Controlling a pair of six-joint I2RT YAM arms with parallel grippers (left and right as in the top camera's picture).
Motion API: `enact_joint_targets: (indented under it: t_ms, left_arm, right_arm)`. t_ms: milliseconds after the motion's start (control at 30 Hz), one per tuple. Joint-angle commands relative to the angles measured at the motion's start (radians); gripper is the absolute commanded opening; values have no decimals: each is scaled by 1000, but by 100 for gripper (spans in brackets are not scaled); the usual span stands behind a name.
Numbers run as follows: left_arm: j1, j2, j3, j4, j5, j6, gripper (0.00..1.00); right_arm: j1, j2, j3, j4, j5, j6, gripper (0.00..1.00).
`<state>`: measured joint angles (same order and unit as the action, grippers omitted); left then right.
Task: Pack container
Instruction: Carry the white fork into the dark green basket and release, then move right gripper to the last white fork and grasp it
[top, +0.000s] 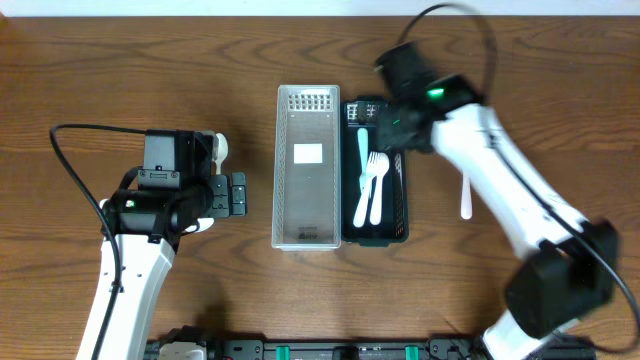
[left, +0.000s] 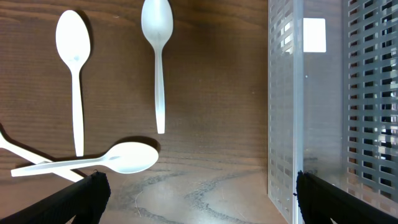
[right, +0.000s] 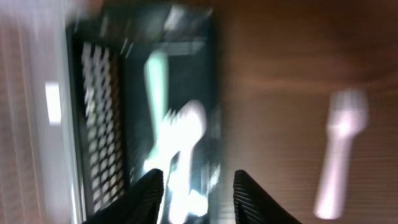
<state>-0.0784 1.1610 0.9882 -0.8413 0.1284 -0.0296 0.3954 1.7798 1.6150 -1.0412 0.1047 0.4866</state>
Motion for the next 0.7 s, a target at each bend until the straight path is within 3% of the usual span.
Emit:
enact_joint_targets:
  t_ms: [0, 200, 300, 667]
  left_arm:
    - [5, 0, 18, -3, 3, -2, 98]
    - [5, 0, 18, -3, 3, -2, 98]
    - [5, 0, 18, -3, 3, -3, 98]
    - [5, 0, 18, -3, 3, -3, 98]
  right_arm:
    - [-101, -84, 27, -16, 68, 0, 43]
    - [-254, -56, -5, -23, 64, 14, 50]
    - [-292, 0, -53, -17, 64, 11, 60]
    - [-324, 192, -216, 59, 63, -109, 62]
